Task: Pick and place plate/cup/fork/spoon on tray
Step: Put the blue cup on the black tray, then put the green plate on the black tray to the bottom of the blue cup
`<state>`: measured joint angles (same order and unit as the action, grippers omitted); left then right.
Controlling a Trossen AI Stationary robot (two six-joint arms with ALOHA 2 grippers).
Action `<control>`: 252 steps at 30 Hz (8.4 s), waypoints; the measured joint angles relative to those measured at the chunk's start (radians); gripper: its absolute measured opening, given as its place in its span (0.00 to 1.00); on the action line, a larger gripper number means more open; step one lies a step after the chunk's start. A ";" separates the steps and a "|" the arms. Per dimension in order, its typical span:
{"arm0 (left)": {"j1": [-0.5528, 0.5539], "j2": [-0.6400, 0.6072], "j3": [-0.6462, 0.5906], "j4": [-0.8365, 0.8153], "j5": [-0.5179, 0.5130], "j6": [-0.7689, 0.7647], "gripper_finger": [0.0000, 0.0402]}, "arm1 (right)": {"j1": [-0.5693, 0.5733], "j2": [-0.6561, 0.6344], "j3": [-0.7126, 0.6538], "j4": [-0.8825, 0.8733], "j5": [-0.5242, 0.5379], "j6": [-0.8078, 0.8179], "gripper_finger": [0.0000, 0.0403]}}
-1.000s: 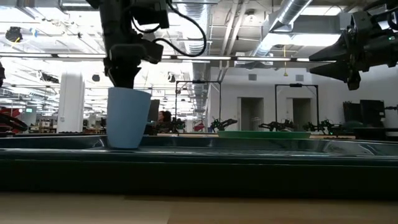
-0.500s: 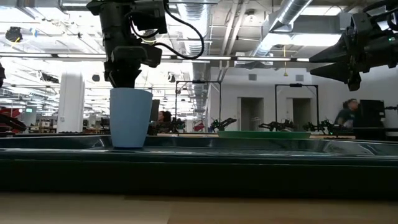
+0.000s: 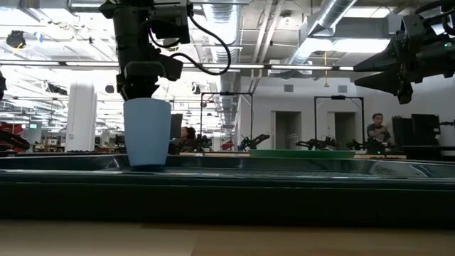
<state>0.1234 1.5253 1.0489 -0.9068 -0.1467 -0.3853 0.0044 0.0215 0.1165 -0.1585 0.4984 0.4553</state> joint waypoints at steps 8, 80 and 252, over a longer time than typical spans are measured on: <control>0.000 0.000 0.000 -0.004 0.000 -0.001 0.26 | 0.000 0.000 0.000 0.000 0.000 0.000 0.55; -0.018 -0.003 0.662 -0.232 -0.112 0.024 0.55 | -0.748 1.171 0.484 -0.306 -0.301 0.119 0.49; -0.742 -0.218 -0.334 0.489 -0.085 -1.494 0.01 | -0.168 0.567 0.484 -0.343 -0.107 0.135 0.58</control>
<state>-0.6182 1.3071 0.7145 -0.4182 -0.2316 -1.8792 -0.1635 0.5886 0.6003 -0.5012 0.3914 0.5907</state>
